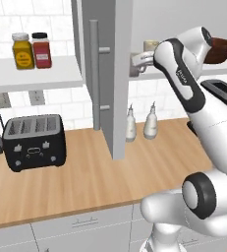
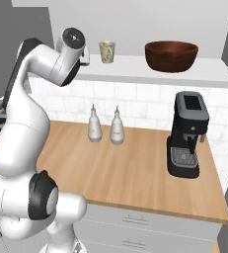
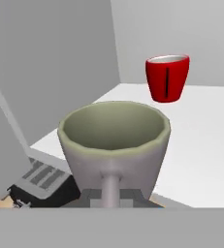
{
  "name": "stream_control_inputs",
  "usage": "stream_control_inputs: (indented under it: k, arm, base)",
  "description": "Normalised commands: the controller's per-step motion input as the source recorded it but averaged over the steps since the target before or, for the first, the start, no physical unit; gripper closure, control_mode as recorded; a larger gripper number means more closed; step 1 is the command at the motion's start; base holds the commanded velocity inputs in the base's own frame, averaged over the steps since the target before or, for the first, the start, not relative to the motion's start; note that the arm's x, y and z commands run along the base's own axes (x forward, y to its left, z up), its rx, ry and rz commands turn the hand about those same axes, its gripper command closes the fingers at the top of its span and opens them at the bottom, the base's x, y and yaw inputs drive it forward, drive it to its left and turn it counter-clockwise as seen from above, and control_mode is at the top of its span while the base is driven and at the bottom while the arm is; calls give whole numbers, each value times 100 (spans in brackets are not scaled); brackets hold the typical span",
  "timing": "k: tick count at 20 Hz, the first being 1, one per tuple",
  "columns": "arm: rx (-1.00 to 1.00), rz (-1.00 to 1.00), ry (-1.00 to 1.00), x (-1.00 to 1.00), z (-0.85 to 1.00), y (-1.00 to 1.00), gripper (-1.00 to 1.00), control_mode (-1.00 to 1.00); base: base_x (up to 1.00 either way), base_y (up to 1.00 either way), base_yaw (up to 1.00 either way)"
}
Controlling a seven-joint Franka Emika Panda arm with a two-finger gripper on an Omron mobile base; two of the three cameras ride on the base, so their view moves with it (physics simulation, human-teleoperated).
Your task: Gather all objects into one cabinet and sort the glasses and bowls to opposite sides.
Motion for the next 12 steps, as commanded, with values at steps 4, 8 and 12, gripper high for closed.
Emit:
stream_control_inputs:
  k: [4, 8, 12]
  arm:
    - [0, 0, 0, 74, 0, 14, 100, -100]
    - [-1, 0, 1, 53, -5, 22, 100, -100]
    - [-4, 0, 0, 49, -4, 35, 100, -100]
  base:
    - [0, 0, 0]
    - [0, 0, 0]
    - [0, 0, 0]
